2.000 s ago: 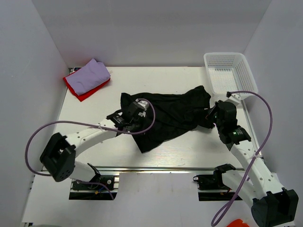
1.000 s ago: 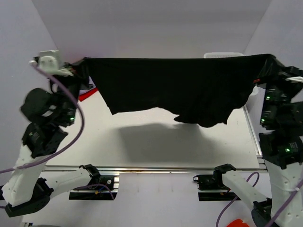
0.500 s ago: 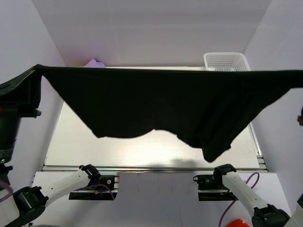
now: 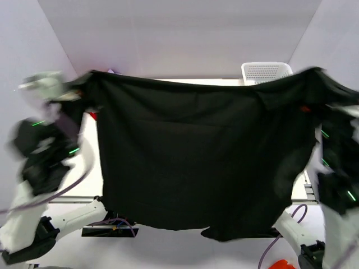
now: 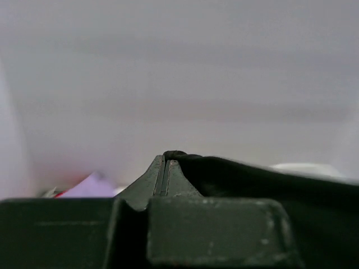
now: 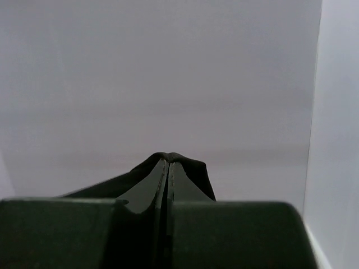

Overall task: Fold and stack the t-shirts
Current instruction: Flatten out the tshirt

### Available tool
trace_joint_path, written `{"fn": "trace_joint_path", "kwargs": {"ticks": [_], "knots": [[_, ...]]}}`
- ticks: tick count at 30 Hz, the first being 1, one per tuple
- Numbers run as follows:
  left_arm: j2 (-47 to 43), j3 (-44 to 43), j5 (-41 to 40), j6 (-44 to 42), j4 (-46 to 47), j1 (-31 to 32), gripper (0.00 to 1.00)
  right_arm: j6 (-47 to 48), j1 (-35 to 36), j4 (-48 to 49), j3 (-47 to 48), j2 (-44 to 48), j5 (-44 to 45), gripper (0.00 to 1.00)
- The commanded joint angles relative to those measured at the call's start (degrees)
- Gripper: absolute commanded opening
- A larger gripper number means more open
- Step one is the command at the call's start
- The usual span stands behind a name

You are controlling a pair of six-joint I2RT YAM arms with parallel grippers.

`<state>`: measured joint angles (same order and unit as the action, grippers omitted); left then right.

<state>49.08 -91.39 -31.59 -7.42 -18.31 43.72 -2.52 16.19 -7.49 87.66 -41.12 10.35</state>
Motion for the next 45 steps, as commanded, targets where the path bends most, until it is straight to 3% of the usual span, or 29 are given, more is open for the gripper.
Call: {"fn": "trace_joint_path", "kwargs": {"ticks": [1,2,6,11,12,15,20,27,33,40,45], "knots": [[6.7,8.6,-17.4,-4.0,10.6,-1.0,0.00,0.3,-0.1,8.6,-9.9,-7.1,5.7,0.00],[8.3,12.6,-22.3,-4.6,13.4,-1.0,0.00,-0.7,-0.2,10.1,-11.7,-8.0,7.5,0.00],[17.2,20.2,-24.8,-2.5,19.7,-3.9,0.00,-3.4,-0.5,16.5,-20.0,-17.0,10.9,0.00],[33.0,22.0,-17.4,12.6,14.4,-12.6,0.00,-6.2,-0.3,22.8,-26.3,-31.8,9.6,0.00],[39.5,21.3,-15.8,14.1,13.3,-15.6,0.00,-6.8,-0.5,22.9,-26.3,-33.8,9.3,0.00],[53.0,15.0,-11.7,19.7,8.2,-20.3,0.00,-7.2,-1.0,21.9,-22.6,-44.5,9.3,0.00],[66.0,5.1,-3.2,19.7,8.2,-25.3,0.00,-7.1,-1.5,15.7,-10.0,-63.9,8.7,0.00],[76.2,-4.5,4.4,18.7,8.8,-29.6,0.00,-6.7,-2.1,10.4,3.8,-75.0,6.6,0.00],[76.8,-6.6,7.5,18.1,8.8,-31.5,0.00,-9.2,-2.6,3.1,10.2,-77.2,6.8,0.00],[66.2,3.9,8.1,17.1,10.0,-32.0,0.00,-14.9,-3.5,-19.3,11.1,-71.8,-0.9,0.00],[59.0,11.1,9.3,17.1,7.3,-32.0,0.00,-17.6,-4.1,-27.4,7.1,-65.4,-5.7,0.00]]}}
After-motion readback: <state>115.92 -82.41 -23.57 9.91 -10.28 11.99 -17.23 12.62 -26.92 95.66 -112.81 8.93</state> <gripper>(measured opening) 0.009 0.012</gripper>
